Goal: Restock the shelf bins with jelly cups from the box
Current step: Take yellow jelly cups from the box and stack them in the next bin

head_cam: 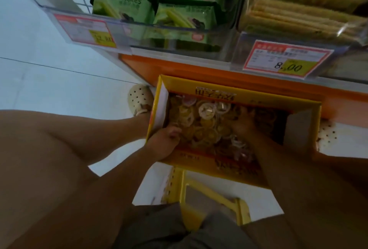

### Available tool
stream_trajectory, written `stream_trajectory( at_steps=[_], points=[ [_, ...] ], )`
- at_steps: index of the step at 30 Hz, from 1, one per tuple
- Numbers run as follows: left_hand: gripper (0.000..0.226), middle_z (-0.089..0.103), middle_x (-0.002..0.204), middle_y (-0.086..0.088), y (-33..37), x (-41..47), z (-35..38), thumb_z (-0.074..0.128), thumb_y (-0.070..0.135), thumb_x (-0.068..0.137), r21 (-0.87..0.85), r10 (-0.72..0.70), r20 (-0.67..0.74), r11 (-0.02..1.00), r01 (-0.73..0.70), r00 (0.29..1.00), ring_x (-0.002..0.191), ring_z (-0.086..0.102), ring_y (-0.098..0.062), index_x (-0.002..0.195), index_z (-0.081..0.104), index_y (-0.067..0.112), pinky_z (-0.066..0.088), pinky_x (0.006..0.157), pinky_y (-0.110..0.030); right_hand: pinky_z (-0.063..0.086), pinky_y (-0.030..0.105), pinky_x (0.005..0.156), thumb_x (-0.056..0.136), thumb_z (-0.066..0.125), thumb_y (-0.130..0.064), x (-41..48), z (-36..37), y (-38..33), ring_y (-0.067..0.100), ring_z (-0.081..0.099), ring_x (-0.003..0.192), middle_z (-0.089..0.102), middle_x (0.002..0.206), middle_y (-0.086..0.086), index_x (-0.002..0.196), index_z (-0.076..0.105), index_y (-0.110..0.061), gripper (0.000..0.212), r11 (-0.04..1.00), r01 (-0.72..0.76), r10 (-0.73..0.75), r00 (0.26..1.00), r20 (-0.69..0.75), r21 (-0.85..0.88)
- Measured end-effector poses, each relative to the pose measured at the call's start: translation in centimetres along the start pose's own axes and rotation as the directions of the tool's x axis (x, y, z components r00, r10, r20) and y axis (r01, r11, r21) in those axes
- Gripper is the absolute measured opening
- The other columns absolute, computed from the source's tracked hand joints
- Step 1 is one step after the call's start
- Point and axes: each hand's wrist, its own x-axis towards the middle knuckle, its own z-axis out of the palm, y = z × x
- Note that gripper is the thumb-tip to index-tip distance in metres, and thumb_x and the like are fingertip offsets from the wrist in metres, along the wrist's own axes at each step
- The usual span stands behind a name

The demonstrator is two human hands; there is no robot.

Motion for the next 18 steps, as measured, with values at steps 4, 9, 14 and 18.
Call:
stream_trajectory(
  at_steps=[4, 9, 14, 18],
  points=[
    [0.031, 0.056, 0.132, 0.003, -0.4, 0.6, 0.4, 0.044, 0.015, 0.1, -0.026, -0.046, 0.018, 0.999, 0.047, 0.999, 0.124, 0.051, -0.018, 0.127, 0.055, 0.024, 0.034, 0.103, -0.02, 0.042, 0.041, 0.103, 0.089, 0.067, -0.01, -0.2, 0.9, 0.4, 0.028, 0.051, 0.113, 0.052, 0.119, 0.009, 0.128, 0.05, -0.007, 0.043, 0.974, -0.083, 0.079, 0.997, 0.024, 0.212],
    [0.035, 0.056, 0.131, 0.003, -0.1, 0.9, 0.3, 0.048, 0.015, 0.098, -0.09, -0.071, -0.039, 0.994, 0.068, 0.997, 0.122, 0.051, -0.02, 0.13, 0.052, 0.027, 0.038, 0.1, -0.029, 0.049, 0.052, 0.095, 0.083, 0.072, -0.01, 1.1, 1.0, 0.2, 0.027, 0.055, 0.113, 0.055, 0.126, 0.006, 0.134, 0.047, -0.009, 0.057, 0.902, -0.115, 0.114, 0.993, 0.027, 0.416],
    [0.041, 0.052, 0.136, -0.003, 1.0, 0.7, 0.1, 0.047, 0.011, 0.098, -0.144, -0.079, -0.065, 0.987, 0.069, 0.995, 0.122, 0.05, -0.023, 0.138, 0.046, 0.022, 0.041, 0.101, -0.031, 0.045, 0.052, 0.098, 0.096, 0.052, -0.042, 3.3, 2.2, 1.4, 0.037, 0.05, 0.124, 0.043, 0.146, 0.011, 0.15, 0.029, -0.024, 0.061, 0.971, -0.141, 0.125, 0.988, 0.09, 0.195],
    [0.057, 0.044, 0.144, -0.002, 0.5, 1.5, 0.0, 0.052, 0.014, 0.096, -0.223, -0.111, -0.051, 0.97, 0.097, 0.992, 0.119, 0.052, -0.022, 0.148, 0.032, 0.029, 0.046, 0.101, -0.035, 0.048, 0.042, 0.085, 0.1, 0.048, -0.02, 1.4, 2.1, -0.8, 0.038, 0.055, 0.114, 0.047, 0.136, 0.01, 0.151, 0.023, -0.021, 0.057, 0.975, -0.134, 0.104, 0.98, 0.17, 0.18]
  ],
)
